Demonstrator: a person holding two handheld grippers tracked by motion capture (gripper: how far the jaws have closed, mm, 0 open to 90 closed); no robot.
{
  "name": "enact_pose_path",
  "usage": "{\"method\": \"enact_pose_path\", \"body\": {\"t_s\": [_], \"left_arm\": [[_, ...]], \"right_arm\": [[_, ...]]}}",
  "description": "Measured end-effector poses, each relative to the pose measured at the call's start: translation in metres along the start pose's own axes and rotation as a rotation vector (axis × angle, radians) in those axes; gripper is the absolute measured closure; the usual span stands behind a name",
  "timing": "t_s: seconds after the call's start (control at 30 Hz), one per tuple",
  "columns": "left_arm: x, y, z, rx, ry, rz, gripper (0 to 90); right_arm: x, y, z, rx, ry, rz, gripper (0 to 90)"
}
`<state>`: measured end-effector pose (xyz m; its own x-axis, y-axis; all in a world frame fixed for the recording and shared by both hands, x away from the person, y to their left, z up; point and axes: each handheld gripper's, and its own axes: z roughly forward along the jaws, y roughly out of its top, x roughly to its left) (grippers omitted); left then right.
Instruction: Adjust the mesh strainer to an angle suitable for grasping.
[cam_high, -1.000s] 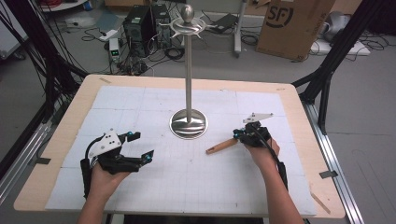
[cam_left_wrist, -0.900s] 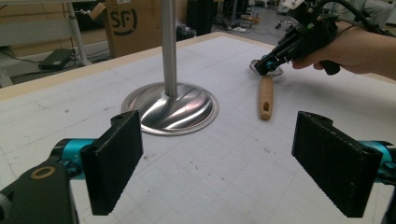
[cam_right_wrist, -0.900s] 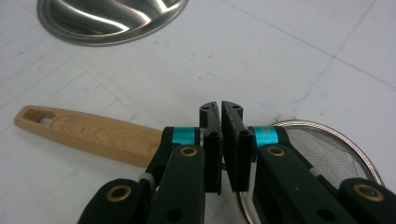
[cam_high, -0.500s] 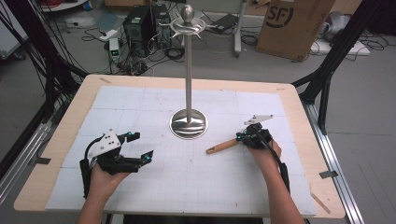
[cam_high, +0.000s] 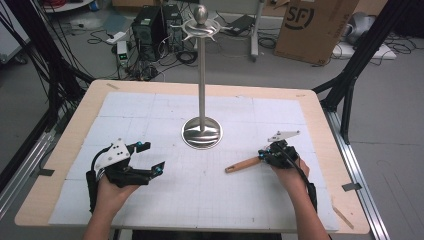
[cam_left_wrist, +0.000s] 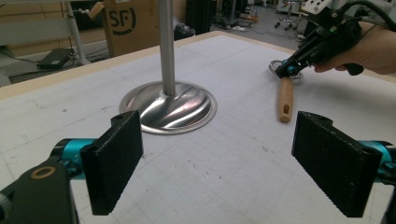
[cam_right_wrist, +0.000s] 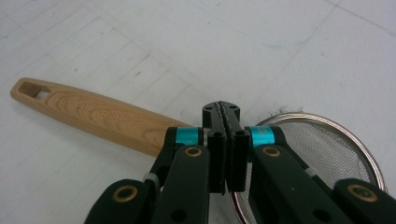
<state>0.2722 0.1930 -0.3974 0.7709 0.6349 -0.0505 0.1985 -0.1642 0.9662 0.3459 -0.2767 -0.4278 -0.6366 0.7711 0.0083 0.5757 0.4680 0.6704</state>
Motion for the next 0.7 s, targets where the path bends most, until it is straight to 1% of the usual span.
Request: {"method": "enact_pose_path", "body": {"t_s": [0.07, 0.13, 0.23, 0.37, 0.43, 0.53, 0.6, 0.7], "left_arm": [[-0.001, 0.000, 0.001, -0.001, -0.001, -0.002, 17.1], [0.000, 0.000, 0.000, -0.002, -0.002, -0.001, 17.1], [0.000, 0.000, 0.000, 0.001, 0.000, 0.000, 17.1], [-0.001, 0.000, 0.000, 0.001, -0.001, 0.001, 17.1], [-0.001, 0.000, 0.001, 0.004, 0.002, 0.001, 17.1], [-0.001, -0.001, 0.002, 0.003, 0.000, -0.001, 17.1], [-0.001, 0.000, 0.002, 0.005, -0.001, 0.002, 17.1], [-0.002, 0.000, 0.002, 0.003, -0.001, 0.000, 17.1]], "right_arm": [[0.002, -0.003, -0.004, 0.008, -0.003, -0.011, 89.8], [0.005, -0.007, -0.008, 0.010, 0.002, -0.012, 89.8], [0.007, -0.014, -0.013, -0.001, 0.011, 0.002, 89.8], [0.010, -0.024, -0.020, -0.009, 0.025, 0.009, 89.8], [0.012, -0.028, -0.023, -0.011, 0.023, 0.008, 89.7], [0.015, -0.030, -0.026, -0.012, 0.015, 0.002, 89.7], [0.015, -0.030, -0.026, -0.012, 0.016, 0.004, 89.7], [0.016, -0.030, -0.026, -0.020, 0.015, -0.006, 89.7]]}}
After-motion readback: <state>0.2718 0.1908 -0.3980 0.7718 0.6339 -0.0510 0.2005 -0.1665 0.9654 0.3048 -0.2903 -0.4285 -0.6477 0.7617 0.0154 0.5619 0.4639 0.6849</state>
